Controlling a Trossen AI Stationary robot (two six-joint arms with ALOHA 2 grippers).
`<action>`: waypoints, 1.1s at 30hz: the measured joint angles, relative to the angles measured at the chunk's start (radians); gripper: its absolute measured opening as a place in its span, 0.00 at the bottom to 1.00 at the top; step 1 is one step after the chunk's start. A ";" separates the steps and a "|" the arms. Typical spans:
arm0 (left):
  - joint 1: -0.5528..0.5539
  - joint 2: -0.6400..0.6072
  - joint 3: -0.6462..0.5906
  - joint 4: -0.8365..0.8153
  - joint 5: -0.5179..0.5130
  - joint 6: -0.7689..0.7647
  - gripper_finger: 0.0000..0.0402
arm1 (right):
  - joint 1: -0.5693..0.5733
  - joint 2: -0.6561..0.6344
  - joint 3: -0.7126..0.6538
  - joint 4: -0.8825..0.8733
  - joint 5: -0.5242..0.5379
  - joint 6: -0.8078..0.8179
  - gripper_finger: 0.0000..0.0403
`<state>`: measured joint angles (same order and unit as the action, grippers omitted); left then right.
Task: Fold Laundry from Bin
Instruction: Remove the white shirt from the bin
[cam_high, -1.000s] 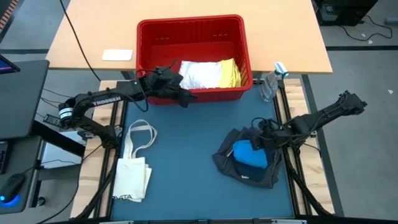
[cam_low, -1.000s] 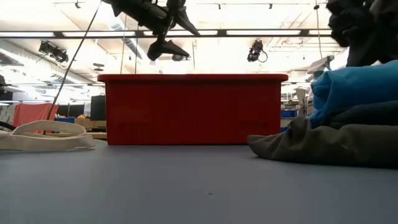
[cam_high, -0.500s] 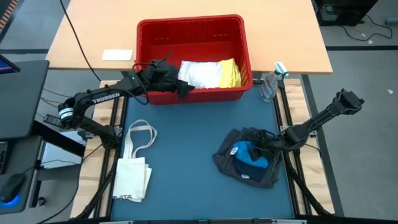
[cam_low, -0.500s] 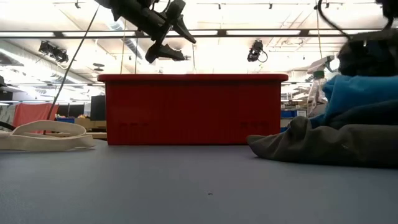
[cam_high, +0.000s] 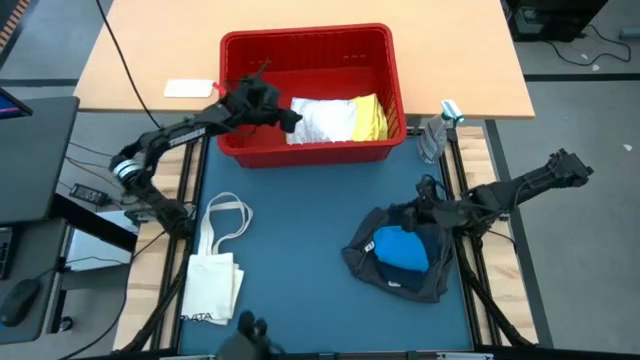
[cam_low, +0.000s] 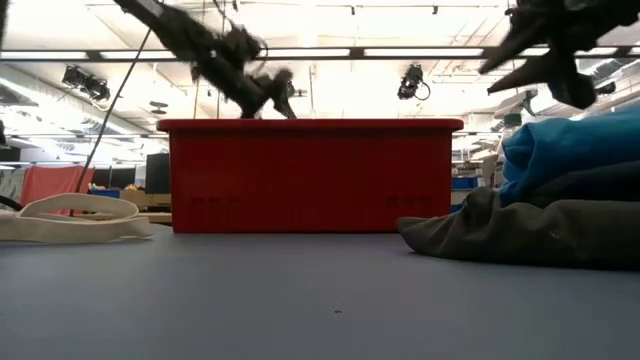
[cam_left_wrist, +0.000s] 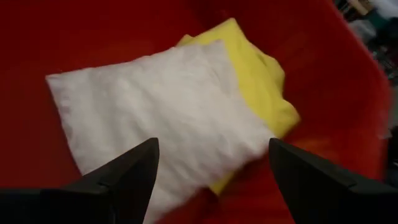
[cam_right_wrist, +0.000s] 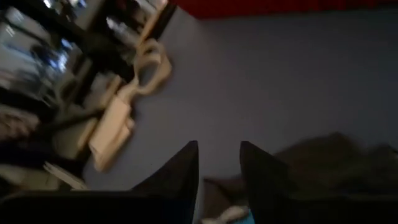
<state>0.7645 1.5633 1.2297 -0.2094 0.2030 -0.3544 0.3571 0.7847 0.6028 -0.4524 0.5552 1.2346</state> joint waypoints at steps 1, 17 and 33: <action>0.021 0.033 0.000 0.036 0.026 0.001 0.76 | -0.013 0.000 0.000 0.022 0.000 0.001 0.32; 0.139 0.535 0.521 -0.266 -0.080 0.056 0.76 | -0.267 0.001 0.002 0.267 0.049 0.075 0.33; 0.128 0.737 0.638 -0.456 -0.083 0.048 0.67 | -0.512 0.000 0.002 0.303 -0.217 -0.056 0.33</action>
<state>0.8930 2.3004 1.8674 -0.6658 0.1203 -0.3067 -0.1553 0.7845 0.6044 -0.1499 0.3378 1.1788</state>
